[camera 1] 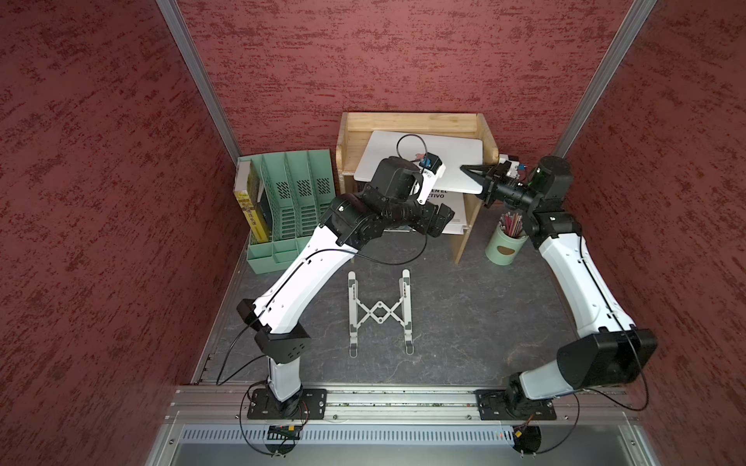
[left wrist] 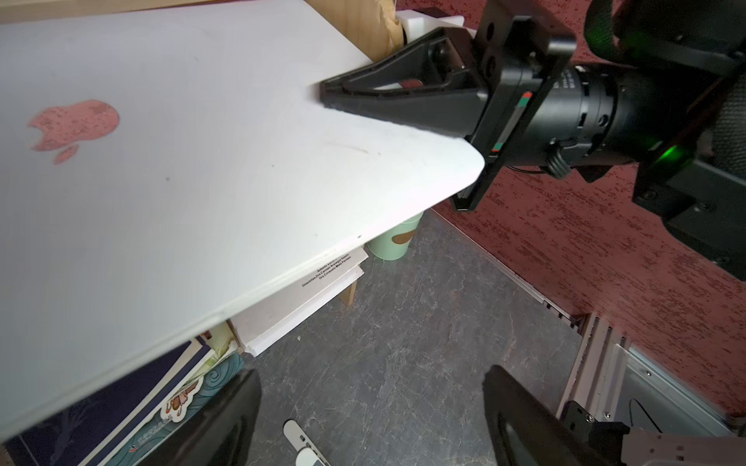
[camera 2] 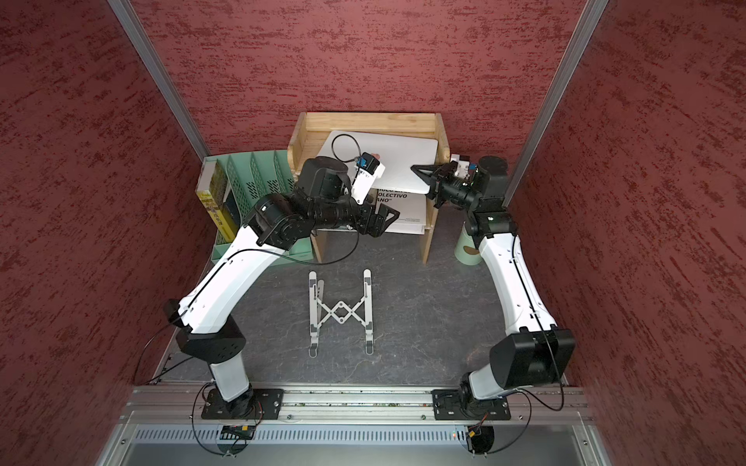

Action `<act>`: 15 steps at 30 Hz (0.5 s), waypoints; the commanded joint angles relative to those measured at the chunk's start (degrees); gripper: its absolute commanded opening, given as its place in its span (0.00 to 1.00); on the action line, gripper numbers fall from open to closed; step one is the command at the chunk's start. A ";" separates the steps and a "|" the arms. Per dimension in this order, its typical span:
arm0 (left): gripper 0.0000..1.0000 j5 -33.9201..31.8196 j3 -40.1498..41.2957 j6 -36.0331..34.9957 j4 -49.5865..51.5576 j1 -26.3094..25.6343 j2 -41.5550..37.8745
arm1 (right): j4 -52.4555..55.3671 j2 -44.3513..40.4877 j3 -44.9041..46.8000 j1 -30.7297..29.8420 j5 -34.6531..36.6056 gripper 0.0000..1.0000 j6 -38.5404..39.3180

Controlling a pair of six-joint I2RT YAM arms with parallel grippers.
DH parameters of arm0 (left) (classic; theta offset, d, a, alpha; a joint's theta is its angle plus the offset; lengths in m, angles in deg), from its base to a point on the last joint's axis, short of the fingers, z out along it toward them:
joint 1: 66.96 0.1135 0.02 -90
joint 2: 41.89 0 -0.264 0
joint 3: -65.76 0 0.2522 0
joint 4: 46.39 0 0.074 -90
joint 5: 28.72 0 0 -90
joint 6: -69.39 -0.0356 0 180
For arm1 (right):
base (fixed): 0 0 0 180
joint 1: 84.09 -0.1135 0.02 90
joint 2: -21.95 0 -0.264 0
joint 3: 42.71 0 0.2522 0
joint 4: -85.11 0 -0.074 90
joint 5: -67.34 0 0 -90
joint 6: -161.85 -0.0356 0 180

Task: Close the laptop lid and set it aside
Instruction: Place the laptop on the shelf.

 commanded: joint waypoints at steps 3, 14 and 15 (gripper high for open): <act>0.89 -2.99 -1.40 -1.85 -1.25 0.68 2.12 | -4.15 -1.77 -2.17 -0.49 0.62 0.13 0.44; 0.89 -2.30 -6.99 -1.02 -3.47 2.13 6.84 | -4.70 -1.73 -1.88 -0.45 0.55 0.40 0.39; 0.89 -2.03 -7.27 -0.62 -3.62 2.47 7.17 | -4.71 -1.72 -1.83 -0.46 0.58 0.43 0.43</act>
